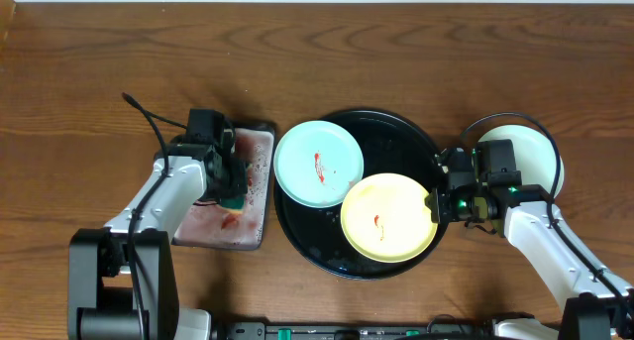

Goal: Clean dirty plates on tray and stack at the side
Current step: 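Lift the sponge and dip it back into the soapy water, left gripper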

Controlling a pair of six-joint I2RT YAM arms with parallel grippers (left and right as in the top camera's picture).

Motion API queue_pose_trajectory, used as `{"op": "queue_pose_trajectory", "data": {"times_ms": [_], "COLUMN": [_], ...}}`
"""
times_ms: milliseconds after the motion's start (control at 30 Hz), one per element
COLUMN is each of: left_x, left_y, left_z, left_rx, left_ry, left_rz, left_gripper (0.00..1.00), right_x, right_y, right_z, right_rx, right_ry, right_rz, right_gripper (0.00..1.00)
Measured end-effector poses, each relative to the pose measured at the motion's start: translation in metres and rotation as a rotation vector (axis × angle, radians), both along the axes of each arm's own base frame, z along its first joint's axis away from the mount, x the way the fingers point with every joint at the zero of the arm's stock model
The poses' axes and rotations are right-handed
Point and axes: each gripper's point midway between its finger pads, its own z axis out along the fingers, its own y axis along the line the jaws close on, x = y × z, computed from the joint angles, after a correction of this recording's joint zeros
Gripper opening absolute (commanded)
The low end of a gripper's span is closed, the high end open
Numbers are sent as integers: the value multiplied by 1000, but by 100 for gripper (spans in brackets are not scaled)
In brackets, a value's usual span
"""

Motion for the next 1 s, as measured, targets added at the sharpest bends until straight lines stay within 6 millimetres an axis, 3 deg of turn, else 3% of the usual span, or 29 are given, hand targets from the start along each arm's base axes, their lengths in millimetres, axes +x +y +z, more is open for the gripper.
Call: {"op": "queue_pose_trajectory", "data": {"times_ms": [200,533,767,1000], "left_x": [-3,12,5,-14], "left_y": [-1,3,1,-8], "left_z": [15,107,130,157], "left_rx": [-9,-192,-420,-713], "left_ry": [-15,-327,-381,-510], "left_rz": [7,76,28,-129], "left_gripper": [7,7,7,7], "right_x": [0,0,0,-1], "right_y": [0,0,0,0], "right_z": [0,0,0,0], "right_rx": [0,0,0,-1], "right_ry": [0,0,0,3], "right_rz": [0,0,0,0], "right_gripper": [1,1,1,1]}}
